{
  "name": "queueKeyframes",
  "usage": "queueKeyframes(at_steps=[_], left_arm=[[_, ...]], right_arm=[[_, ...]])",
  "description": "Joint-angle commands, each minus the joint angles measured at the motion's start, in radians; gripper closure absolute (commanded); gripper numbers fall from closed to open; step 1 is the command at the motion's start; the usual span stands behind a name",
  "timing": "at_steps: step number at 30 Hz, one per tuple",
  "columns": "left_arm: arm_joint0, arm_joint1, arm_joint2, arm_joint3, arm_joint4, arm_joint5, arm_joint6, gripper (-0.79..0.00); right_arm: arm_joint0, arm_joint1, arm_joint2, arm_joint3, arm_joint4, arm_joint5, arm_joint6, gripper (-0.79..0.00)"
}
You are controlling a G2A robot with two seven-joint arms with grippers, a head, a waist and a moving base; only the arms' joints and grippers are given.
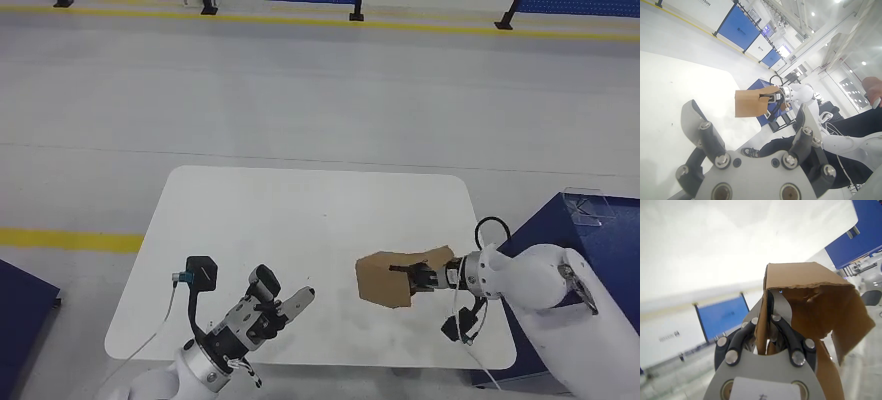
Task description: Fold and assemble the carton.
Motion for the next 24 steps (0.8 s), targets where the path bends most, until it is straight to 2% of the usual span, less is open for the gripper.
queueKeyframes(at_steps=[1,4,9,10,14,15,16,18,20,22,24], left_arm=[[0.0,0.0,0.0,0.0,0.0,0.0,0.0,-0.785],[0.0,0.0,0.0,0.0,0.0,0.0,0.0,-0.785],[0.0,0.0,0.0,0.0,0.0,0.0,0.0,-0.785],[0.0,0.0,0.0,0.0,0.0,0.0,0.0,-0.785],[0.0,0.0,0.0,0.0,0.0,0.0,0.0,-0.785],[0.0,0.0,0.0,0.0,0.0,0.0,0.0,-0.785],[0.0,0.0,0.0,0.0,0.0,0.0,0.0,-0.785],[0.0,0.0,0.0,0.0,0.0,0.0,0.0,-0.785],[0.0,0.0,0.0,0.0,0.0,0.0,0.0,-0.785],[0.0,0.0,0.0,0.0,0.0,0.0,0.0,-0.785],[0.0,0.0,0.0,0.0,0.0,0.0,0.0,-0.785]], right_arm=[[0.036,-0.01,-0.044,0.028,0.007,-0.14,-0.053,0.0],[0.085,-0.028,-0.137,0.097,-0.02,-0.236,-0.067,0.0],[0.162,-0.069,-0.276,0.205,-0.016,-0.297,0.005,-0.015],[0.176,-0.078,-0.298,0.229,-0.006,-0.303,0.018,-0.148],[0.233,-0.116,-0.365,0.316,0.046,-0.298,0.086,-0.209],[0.246,-0.125,-0.375,0.333,0.067,-0.291,0.098,-0.169],[0.257,-0.132,-0.382,0.346,0.083,-0.284,0.102,-0.169],[0.273,-0.142,-0.374,0.365,0.131,-0.273,0.108,-0.212],[0.285,-0.143,-0.352,0.373,0.159,-0.247,0.103,-0.148],[0.289,-0.139,-0.307,0.373,0.19,-0.212,0.107,-0.132],[0.277,-0.131,-0.248,0.354,0.21,-0.121,0.136,-0.022]])
